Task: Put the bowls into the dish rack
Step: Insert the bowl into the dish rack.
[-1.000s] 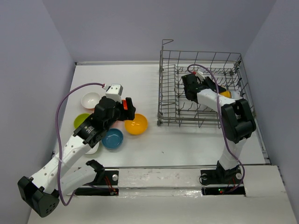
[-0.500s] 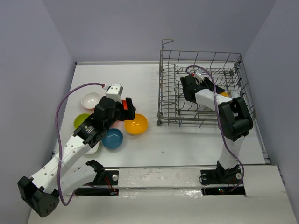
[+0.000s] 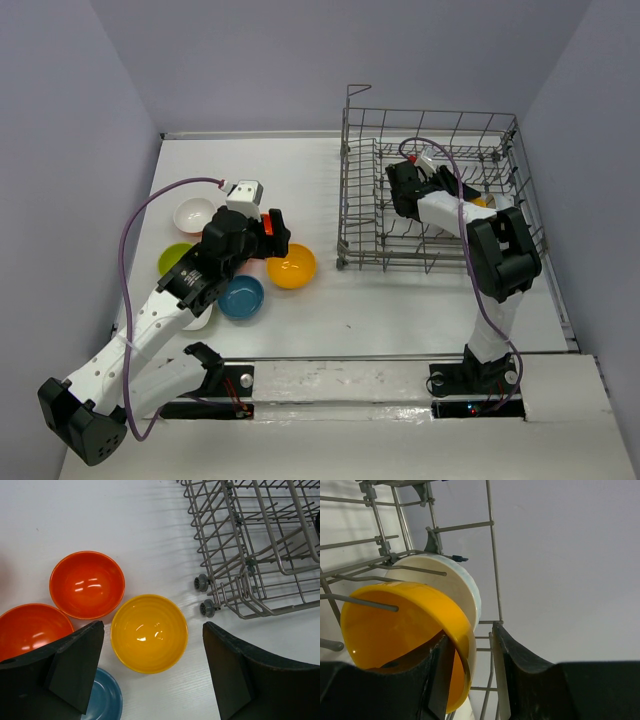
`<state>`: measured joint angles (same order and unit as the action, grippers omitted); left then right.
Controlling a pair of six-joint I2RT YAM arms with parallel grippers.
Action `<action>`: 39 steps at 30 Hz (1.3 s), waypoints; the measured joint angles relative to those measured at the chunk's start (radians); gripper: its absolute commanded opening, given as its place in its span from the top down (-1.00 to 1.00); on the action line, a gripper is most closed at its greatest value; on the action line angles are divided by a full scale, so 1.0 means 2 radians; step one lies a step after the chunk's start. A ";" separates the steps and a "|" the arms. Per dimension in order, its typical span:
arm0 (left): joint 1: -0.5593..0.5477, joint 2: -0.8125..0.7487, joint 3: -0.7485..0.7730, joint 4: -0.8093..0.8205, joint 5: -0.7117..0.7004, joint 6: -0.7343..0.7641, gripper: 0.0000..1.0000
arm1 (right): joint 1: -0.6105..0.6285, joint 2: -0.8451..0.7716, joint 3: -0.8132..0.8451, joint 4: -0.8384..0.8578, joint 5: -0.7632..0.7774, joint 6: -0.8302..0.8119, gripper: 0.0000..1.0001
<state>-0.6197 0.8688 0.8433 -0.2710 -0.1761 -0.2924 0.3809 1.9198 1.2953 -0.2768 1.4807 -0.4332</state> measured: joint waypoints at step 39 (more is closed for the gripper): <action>0.006 0.007 -0.001 0.000 -0.004 0.000 -0.79 | 0.000 -0.009 0.139 -0.335 -0.165 0.422 0.03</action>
<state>-0.6083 0.8822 0.8417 -0.2718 -0.1837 -0.2924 0.3813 1.9015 1.5738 -0.9474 1.1503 0.4110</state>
